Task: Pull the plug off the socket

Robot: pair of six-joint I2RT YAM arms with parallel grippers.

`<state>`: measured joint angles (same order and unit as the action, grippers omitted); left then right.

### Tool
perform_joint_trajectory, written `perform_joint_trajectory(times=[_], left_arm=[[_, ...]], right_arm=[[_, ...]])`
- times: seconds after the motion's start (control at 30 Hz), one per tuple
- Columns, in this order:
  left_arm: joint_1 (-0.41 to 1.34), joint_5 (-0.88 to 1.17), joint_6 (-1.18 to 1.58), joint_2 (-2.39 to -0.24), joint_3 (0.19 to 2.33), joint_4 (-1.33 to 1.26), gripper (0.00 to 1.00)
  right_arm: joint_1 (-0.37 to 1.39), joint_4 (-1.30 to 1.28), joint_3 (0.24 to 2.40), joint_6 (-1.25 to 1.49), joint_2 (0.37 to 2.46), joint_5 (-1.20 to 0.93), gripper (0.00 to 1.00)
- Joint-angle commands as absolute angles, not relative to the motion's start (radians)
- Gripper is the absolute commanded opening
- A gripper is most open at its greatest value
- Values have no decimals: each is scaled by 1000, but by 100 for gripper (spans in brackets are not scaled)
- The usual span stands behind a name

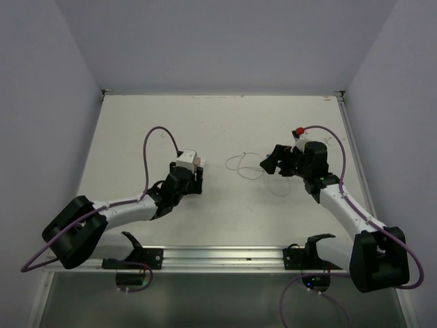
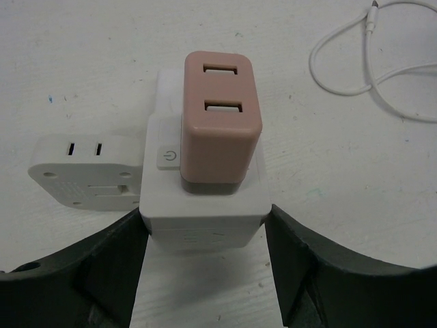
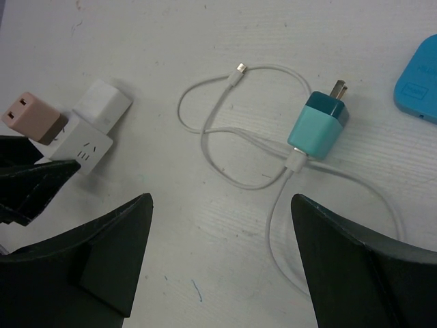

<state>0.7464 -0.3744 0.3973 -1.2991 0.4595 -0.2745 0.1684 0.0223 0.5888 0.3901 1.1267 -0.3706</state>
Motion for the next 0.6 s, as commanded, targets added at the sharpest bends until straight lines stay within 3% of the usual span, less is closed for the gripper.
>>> perform_joint_trajectory(times=[0.0,0.07,0.33,0.57], left_arm=[[744,-385,371,-1321,456,-351,70],[744,-384,371,-1324,454,-353,68],[744,-305,259,-1238,391,-435,40],[745,-103,204,-1223,362,-494,7]], right_arm=[[179,46,629,362,1137,-400,86],[184,41,634,354,1135,-405,86],[328,-30,710,236,1146,-430,86],[465,-58,787,187,1184,-376,84]])
